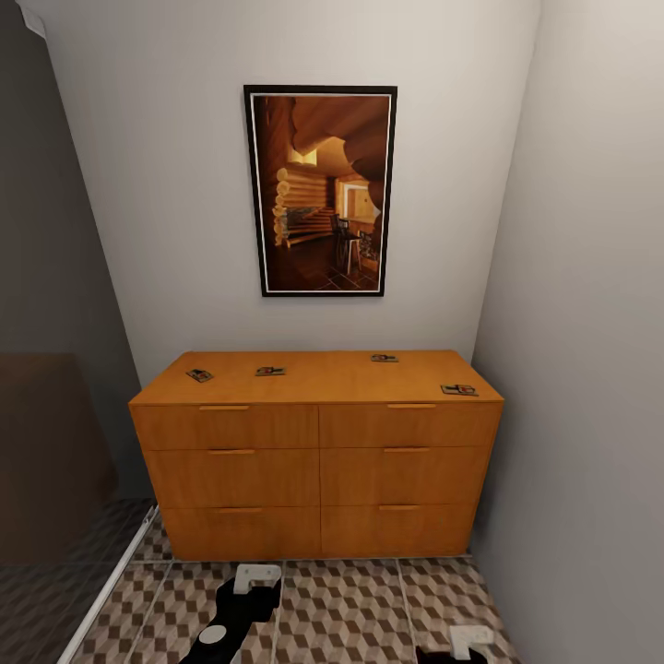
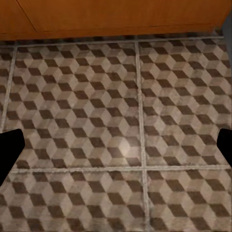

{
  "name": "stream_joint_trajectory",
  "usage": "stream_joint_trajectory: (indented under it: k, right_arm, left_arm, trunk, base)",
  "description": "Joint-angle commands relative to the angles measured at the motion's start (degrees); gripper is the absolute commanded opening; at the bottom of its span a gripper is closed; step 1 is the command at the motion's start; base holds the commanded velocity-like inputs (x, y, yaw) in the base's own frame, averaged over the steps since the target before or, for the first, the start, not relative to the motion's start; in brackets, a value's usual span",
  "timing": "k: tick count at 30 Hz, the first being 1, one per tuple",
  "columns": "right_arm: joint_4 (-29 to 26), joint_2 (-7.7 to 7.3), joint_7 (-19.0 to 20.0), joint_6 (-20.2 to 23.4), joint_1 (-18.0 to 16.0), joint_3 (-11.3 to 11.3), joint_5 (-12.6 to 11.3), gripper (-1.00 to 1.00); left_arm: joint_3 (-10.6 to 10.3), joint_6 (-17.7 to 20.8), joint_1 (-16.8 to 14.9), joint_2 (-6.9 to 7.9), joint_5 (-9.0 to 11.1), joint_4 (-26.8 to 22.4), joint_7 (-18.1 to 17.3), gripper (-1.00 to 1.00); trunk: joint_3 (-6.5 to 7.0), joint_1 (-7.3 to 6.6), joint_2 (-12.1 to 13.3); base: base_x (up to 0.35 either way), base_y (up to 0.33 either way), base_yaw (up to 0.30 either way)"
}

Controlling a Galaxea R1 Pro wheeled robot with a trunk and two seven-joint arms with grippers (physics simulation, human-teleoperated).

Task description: Take the four mousetraps from the cabinet in the bathroom and place them on the bathroom floor. Make sure all four end up on the same floor surface, and ensure that at least two of them are either under or directly next to the same bathroom sink.

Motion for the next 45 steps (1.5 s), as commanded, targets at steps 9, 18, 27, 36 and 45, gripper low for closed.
stream_joint_trajectory:
  k: [9,18,27,36,45]
  right_arm:
    - [3.5,-3.19,-4.7,-0.8,0.2,-0.2,0.1,1.0]
    - [3.5,-3.7,-6.7,-1.1,0.2,-0.3,-0.1,1.0]
    - [3.5,-2.76,-6.7,-1.2,0.2,-0.4,-0.1,1.0]
    - [3.5,-2.6,-6.7,-1.2,0.2,-0.4,-0.1,1.0]
    - [3.5,-2.59,-6.7,-1.2,0.2,-0.4,-0.1,1.0]
  left_arm:
    - [-0.4,-0.2,0.0,0.01,0.1,0.0,0.5,1.0]
    - [-0.4,-0.2,0.0,-0.03,0.1,0.1,0.5,1.0]
    - [-0.6,-0.2,0.0,-0.39,0.1,0.1,0.5,1.0]
    - [-0.6,-0.2,0.0,-0.58,0.1,0.4,0.5,1.0]
    - [-0.6,-0.2,0.0,-0.64,0.1,0.9,0.5,1.0]
  trunk:
    - [-0.06,0.0,0.0]
    - [-0.06,0.0,0.0]
    - [-0.06,0.0,0.0]
    - [-0.06,0.0,0.0]
    - [-0.06,0.0,0.0]
  base:
    - [0.0,0.0,0.0]
    - [0.0,0.0,0.0]
    - [0.0,0.0,0.0]
    - [0.0,0.0,0.0]
    - [0.0,0.0,0.0]
